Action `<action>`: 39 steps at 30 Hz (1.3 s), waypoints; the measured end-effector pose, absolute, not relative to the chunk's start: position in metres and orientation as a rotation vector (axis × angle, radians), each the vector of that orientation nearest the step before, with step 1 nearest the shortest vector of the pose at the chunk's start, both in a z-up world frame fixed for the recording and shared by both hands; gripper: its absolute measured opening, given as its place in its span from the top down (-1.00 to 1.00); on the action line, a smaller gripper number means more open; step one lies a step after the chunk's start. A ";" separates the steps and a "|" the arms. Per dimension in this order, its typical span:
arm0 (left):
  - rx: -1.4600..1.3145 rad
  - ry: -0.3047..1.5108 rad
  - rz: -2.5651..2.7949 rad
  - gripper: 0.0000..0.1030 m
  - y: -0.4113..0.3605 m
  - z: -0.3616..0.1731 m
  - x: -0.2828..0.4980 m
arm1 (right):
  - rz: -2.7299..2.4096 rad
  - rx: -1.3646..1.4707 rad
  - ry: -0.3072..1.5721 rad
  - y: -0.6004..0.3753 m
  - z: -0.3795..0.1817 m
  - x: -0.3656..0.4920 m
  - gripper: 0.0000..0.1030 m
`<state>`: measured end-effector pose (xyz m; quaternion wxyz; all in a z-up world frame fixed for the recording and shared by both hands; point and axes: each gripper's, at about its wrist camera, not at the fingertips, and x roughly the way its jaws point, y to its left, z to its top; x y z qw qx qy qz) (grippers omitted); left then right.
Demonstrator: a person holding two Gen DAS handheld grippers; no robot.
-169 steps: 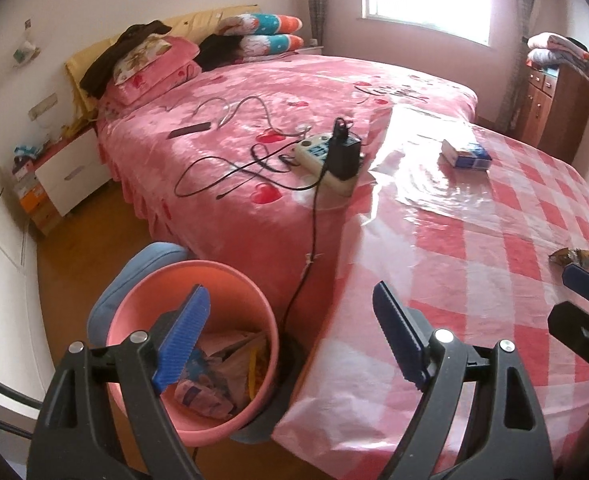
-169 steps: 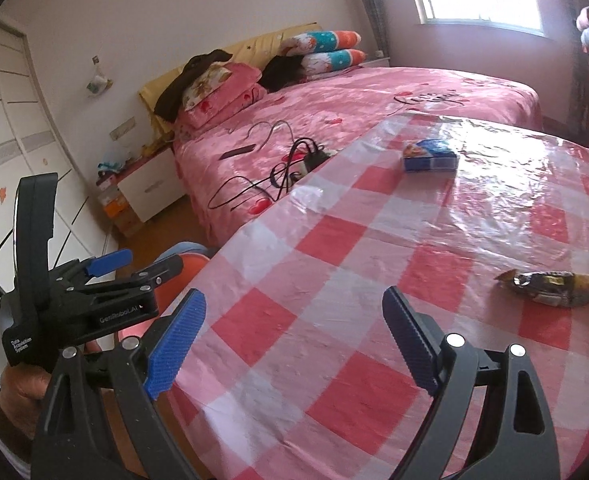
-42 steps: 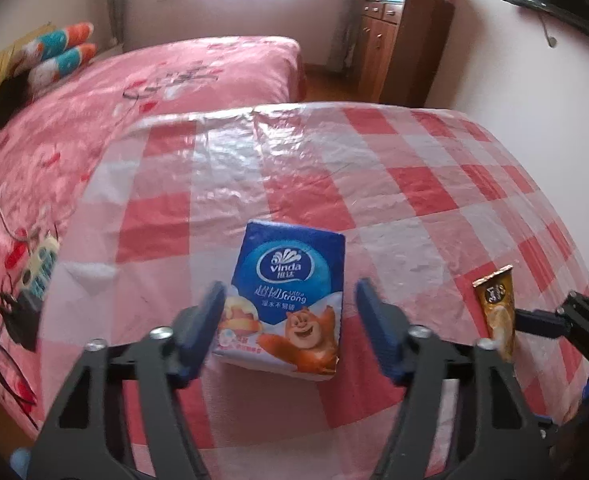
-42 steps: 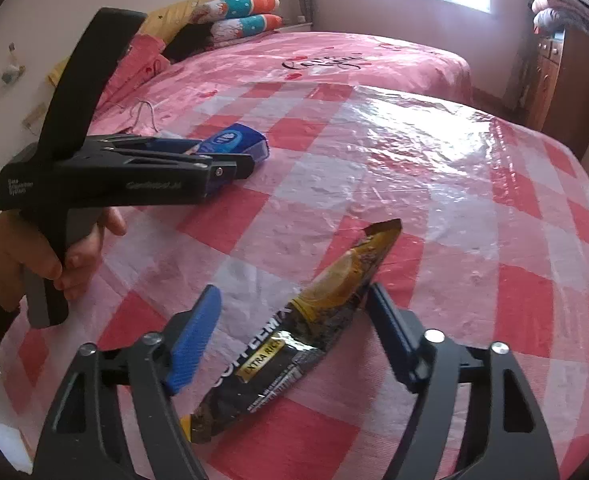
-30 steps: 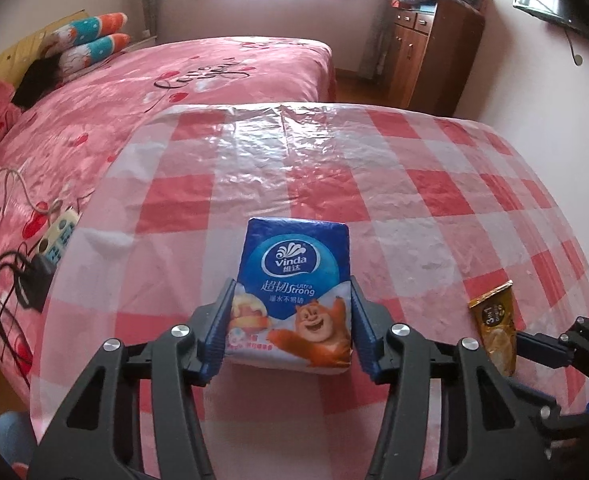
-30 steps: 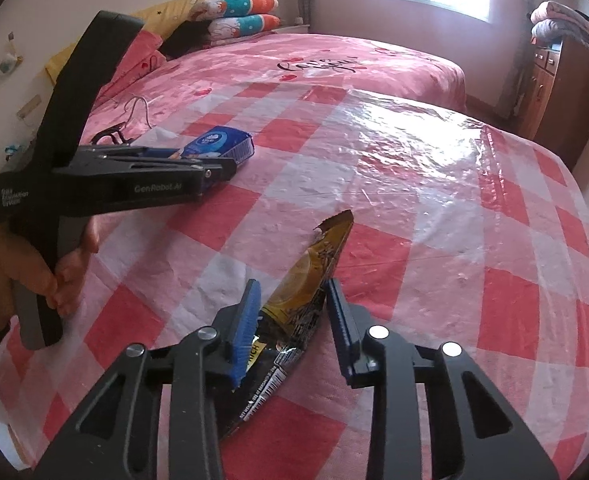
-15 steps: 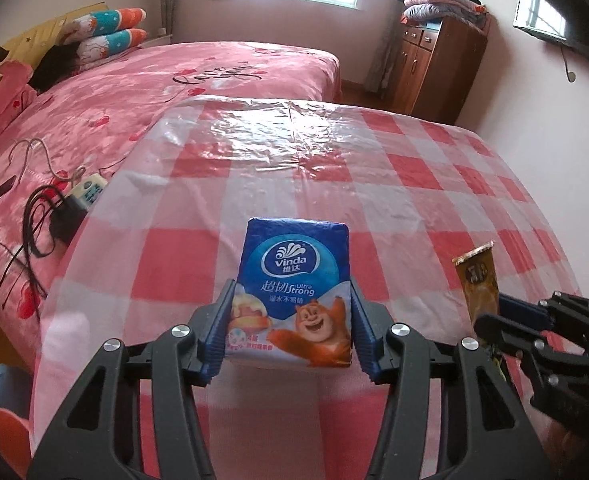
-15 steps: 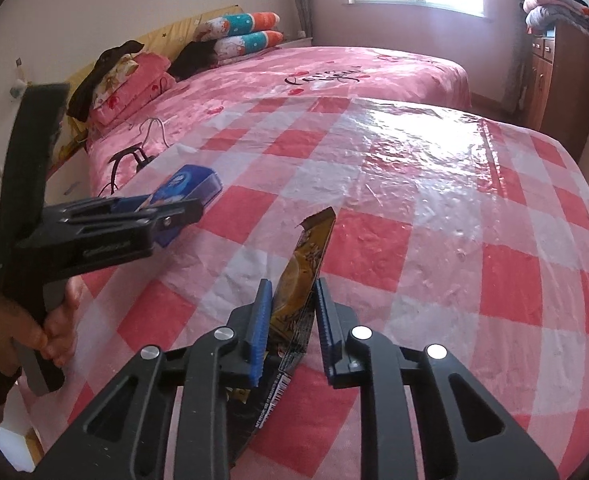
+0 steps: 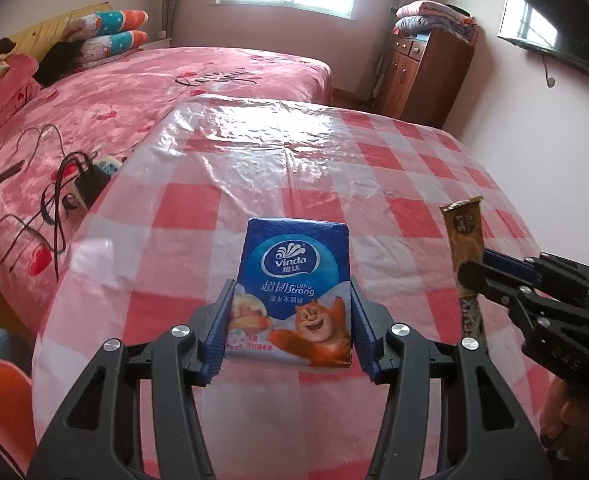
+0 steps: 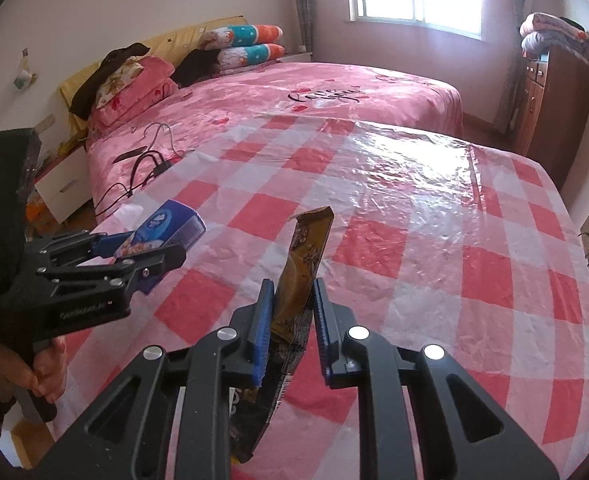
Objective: Collect trash
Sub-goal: 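Carry the Vinda box and Coffeemax wrapper over to the pink bucket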
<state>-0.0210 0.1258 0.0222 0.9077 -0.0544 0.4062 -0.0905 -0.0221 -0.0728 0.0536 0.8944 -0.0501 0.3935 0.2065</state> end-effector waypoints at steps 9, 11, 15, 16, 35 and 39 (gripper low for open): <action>-0.140 0.819 -0.177 -0.05 0.138 0.031 -0.053 | 0.446 -0.143 0.797 -0.054 0.063 -0.042 0.60; -0.141 0.812 -0.171 -0.05 0.141 0.032 -0.058 | 0.451 -0.153 0.792 -0.050 0.066 -0.046 0.61; -0.150 0.805 -0.164 -0.05 0.148 0.034 -0.068 | 0.457 -0.168 0.784 -0.043 0.070 -0.053 0.61; -0.149 0.803 -0.160 -0.05 0.150 0.034 -0.071 | 0.460 -0.172 0.783 -0.041 0.071 -0.055 0.61; -0.205 0.765 -0.078 -0.05 0.206 0.041 -0.114 | 0.542 -0.263 0.767 0.020 0.083 -0.077 0.61; -0.227 0.760 -0.043 -0.05 0.225 0.040 -0.123 | 0.570 -0.291 0.764 0.039 0.083 -0.082 0.61</action>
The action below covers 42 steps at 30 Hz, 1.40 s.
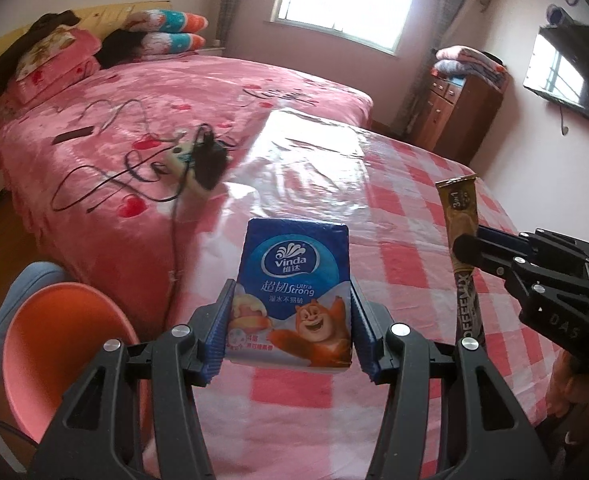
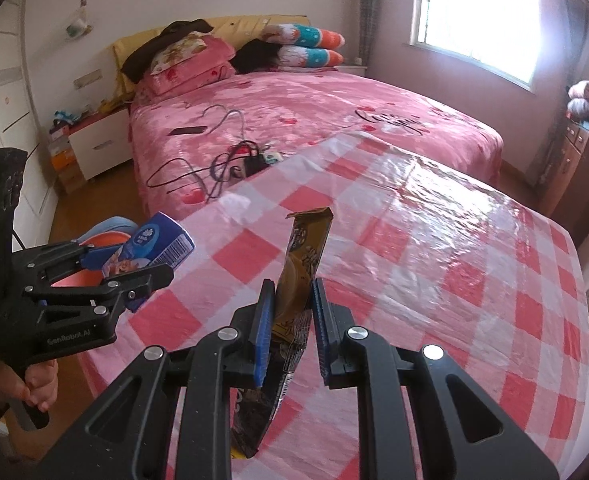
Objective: Collect trash
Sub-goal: 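Carry the Vinda box and Coffeemax wrapper over to the pink bucket, then open both grippers over the pink bucket to drop the box and wrapper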
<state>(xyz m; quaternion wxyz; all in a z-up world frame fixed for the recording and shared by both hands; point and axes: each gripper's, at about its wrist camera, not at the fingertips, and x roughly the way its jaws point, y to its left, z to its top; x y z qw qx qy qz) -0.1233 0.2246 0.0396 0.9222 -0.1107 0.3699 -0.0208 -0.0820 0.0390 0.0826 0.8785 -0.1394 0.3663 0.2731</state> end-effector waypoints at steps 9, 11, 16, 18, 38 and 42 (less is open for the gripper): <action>-0.275 0.750 0.031 -0.05 0.266 0.036 -0.143 | 0.628 -0.348 0.758 0.080 0.081 -0.091 0.61; -0.286 0.748 0.046 -0.05 0.274 0.035 -0.148 | 0.648 -0.363 0.757 0.093 0.080 -0.095 0.61; -0.315 0.742 0.088 -0.05 0.296 0.031 -0.159 | 0.698 -0.392 0.764 0.121 0.077 -0.100 0.61; -0.326 0.741 0.108 -0.05 0.305 0.029 -0.163 | 0.720 -0.402 0.768 0.133 0.075 -0.102 0.61; -0.425 0.772 0.327 -0.05 0.396 -0.008 -0.200 | 0.926 -0.500 0.794 0.244 0.050 -0.126 0.61; -0.450 0.785 0.354 -0.05 0.407 -0.019 -0.204 | 0.957 -0.505 0.801 0.261 0.045 -0.128 0.61</action>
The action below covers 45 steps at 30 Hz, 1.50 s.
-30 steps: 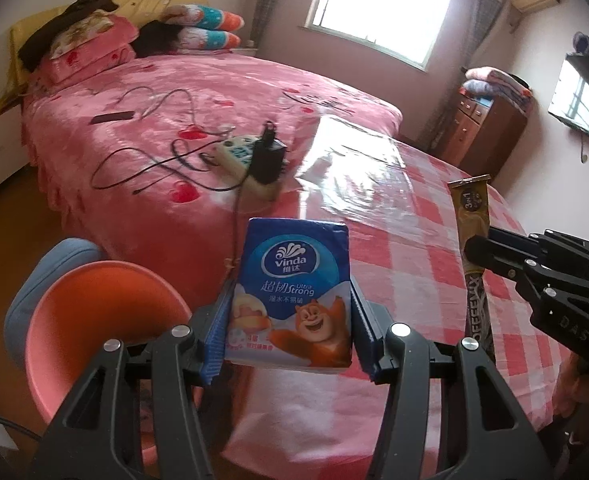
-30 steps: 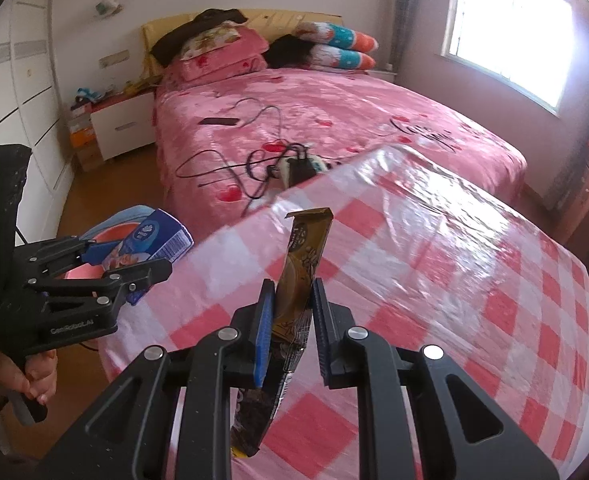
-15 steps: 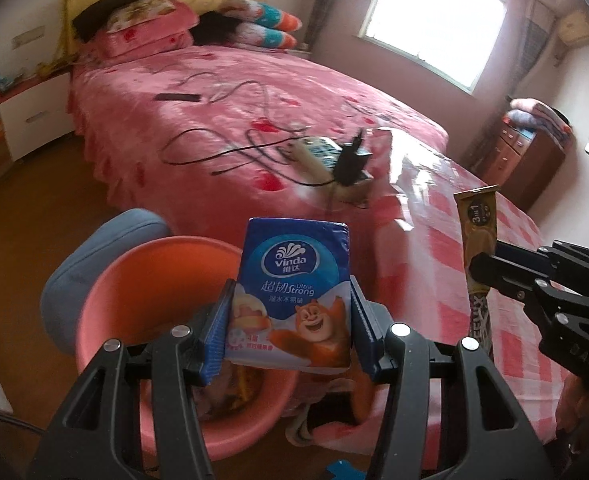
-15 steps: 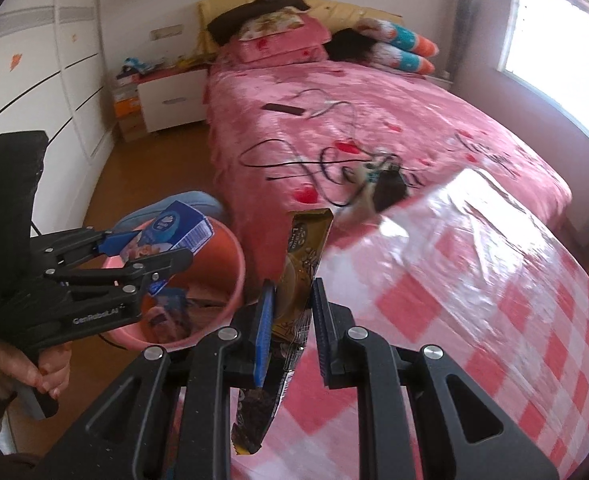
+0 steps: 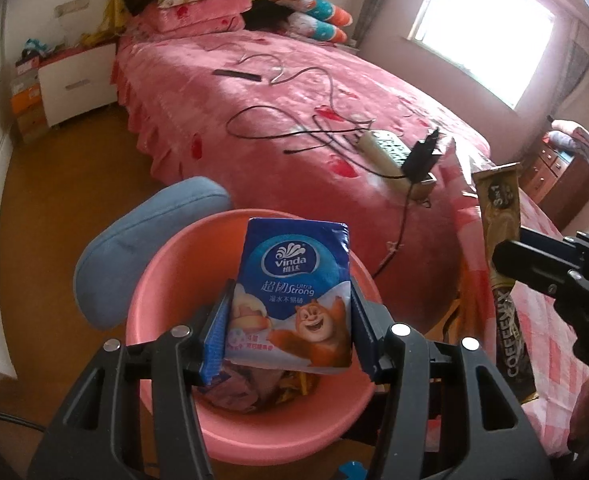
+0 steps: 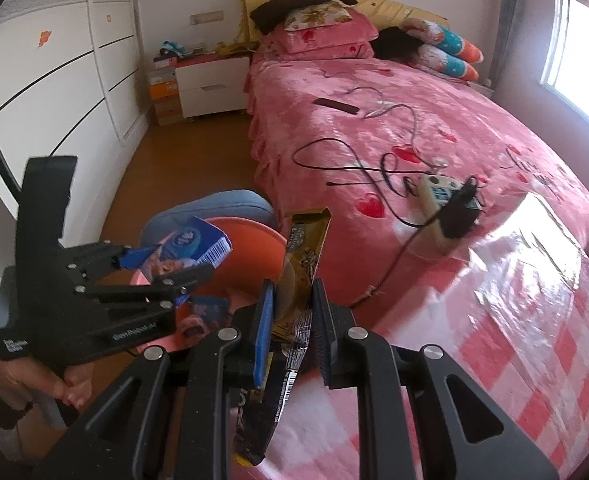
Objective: Collect trash
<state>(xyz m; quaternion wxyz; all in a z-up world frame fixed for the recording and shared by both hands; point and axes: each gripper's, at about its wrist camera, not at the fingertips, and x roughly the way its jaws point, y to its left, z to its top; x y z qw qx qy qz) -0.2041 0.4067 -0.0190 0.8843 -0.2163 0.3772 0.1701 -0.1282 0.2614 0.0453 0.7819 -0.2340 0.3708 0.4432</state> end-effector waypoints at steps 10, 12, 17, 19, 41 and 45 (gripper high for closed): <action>-0.488 0.827 0.409 -0.12 0.425 -0.040 -0.205 | 0.993 -0.507 0.848 0.286 0.021 -0.125 0.54; -0.495 0.839 0.425 -0.46 0.426 -0.045 -0.205 | 0.987 -0.499 0.859 0.286 0.015 -0.122 0.31; -0.473 0.836 0.445 -0.62 0.424 -0.042 -0.204 | 0.934 -0.448 0.838 0.268 0.020 -0.114 -0.44; -0.460 0.820 0.448 -0.67 0.420 -0.036 -0.204 | 0.900 -0.436 0.819 0.258 0.026 -0.110 -0.57; -0.294 0.626 0.289 -0.92 0.333 0.050 -0.174 | 0.571 -0.262 0.670 0.114 0.079 -0.073 -0.75; -0.281 0.613 0.256 -0.92 0.314 0.055 -0.168 | 0.536 -0.244 0.660 0.094 0.083 -0.073 -0.75</action>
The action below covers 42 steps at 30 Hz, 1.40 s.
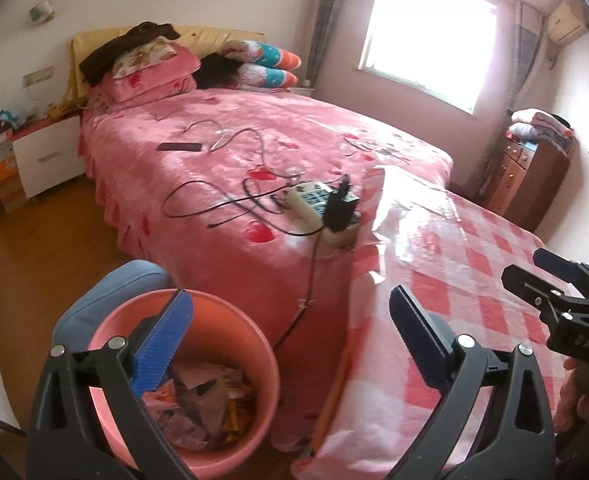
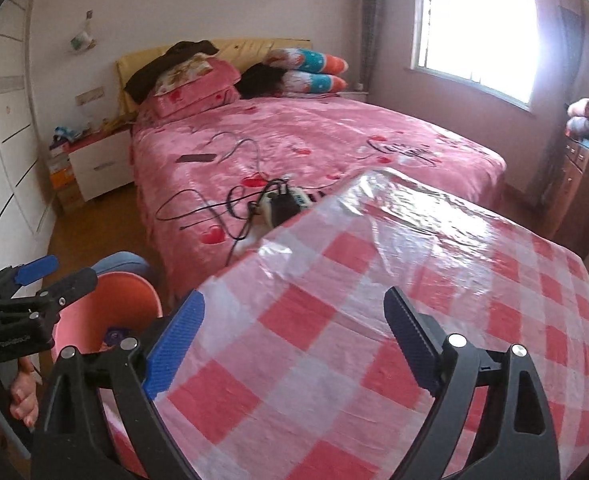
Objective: Collect trash
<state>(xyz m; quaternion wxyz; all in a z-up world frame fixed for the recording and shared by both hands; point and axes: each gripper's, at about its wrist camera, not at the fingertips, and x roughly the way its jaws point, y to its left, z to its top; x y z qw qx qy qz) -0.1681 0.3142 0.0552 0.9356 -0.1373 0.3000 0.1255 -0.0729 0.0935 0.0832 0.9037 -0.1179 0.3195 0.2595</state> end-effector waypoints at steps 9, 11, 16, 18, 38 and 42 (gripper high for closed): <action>-0.263 0.608 0.177 -0.92 0.273 0.062 -0.153 | 0.464 -0.194 0.649 0.049 0.088 -0.074 -0.75; -0.249 0.606 0.167 -0.92 0.264 0.063 -0.151 | 0.446 -0.182 0.646 0.037 0.088 -0.074 -0.75; -0.227 0.610 0.127 -0.92 0.240 0.066 -0.145 | 0.409 -0.157 0.640 0.013 0.090 -0.073 -0.75; -0.216 0.613 0.114 -0.92 0.232 0.066 -0.142 | 0.397 -0.147 0.638 0.004 0.090 -0.073 -0.76; -0.141 0.649 0.012 -0.92 0.150 0.066 -0.111 | 0.279 -0.068 0.649 -0.072 0.079 -0.071 -0.75; -0.123 0.650 0.001 -0.92 0.132 0.065 -0.103 | 0.251 -0.052 0.656 -0.088 0.075 -0.069 -0.75</action>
